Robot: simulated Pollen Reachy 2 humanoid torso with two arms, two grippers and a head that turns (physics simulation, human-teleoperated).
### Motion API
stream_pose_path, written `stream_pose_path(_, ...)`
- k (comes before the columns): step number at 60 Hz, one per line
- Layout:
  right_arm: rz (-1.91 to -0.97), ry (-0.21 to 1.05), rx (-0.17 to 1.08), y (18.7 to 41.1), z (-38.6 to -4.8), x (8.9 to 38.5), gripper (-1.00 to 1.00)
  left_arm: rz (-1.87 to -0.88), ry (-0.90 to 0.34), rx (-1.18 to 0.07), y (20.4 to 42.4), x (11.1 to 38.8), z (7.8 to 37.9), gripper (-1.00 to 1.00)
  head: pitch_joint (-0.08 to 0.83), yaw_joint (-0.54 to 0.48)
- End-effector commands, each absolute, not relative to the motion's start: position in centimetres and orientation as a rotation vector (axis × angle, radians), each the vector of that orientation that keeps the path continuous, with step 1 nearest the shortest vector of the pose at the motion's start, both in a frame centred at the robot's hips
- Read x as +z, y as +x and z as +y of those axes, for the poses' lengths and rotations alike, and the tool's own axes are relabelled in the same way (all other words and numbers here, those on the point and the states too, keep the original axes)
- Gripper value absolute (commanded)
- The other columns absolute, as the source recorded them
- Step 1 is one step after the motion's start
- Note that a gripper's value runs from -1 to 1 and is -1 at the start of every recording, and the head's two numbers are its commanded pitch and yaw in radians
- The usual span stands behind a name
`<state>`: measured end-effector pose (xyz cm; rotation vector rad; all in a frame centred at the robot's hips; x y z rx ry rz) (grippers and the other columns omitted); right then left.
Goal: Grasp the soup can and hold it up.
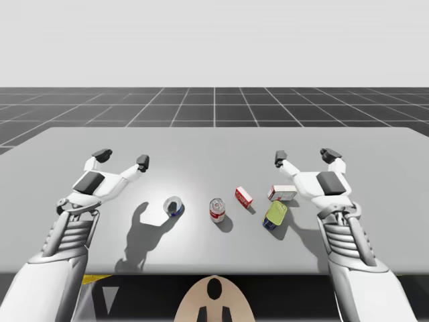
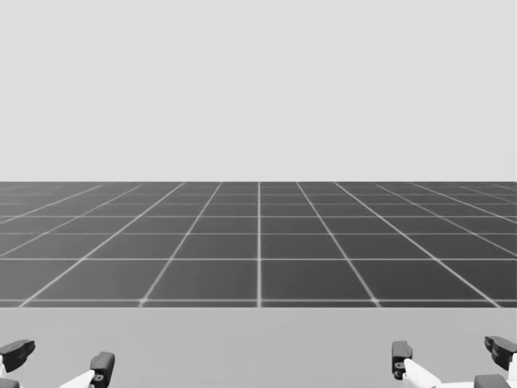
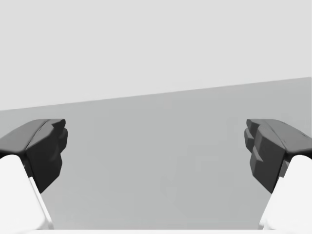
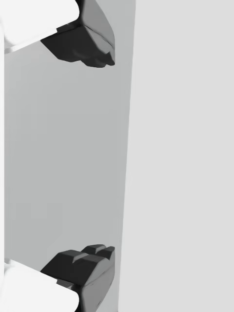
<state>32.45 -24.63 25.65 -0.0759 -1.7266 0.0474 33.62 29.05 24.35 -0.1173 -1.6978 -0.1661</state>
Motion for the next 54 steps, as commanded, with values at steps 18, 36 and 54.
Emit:
stream_pose_path(18, -1.77, -0.186, 0.045, 32.31, -24.26, 25.71, -1.0, -1.685, -0.117, -0.161, 33.56, 24.35, 28.99, -1.0, 0.156, -0.01)
stream_pose_path(36, -1.787, -0.259, 0.047, 32.5, -24.43, 25.76, -1.0, -1.687, -0.114, -0.162, 33.56, 24.41, 29.08, -1.0, 0.423, -0.02)
stream_pose_path(54, -1.784, -0.266, 0.059, 32.45, -24.38, 25.79, -1.0, -1.687, -0.111, -0.167, 33.58, 24.44, 29.06, -1.0, 0.626, -0.02)
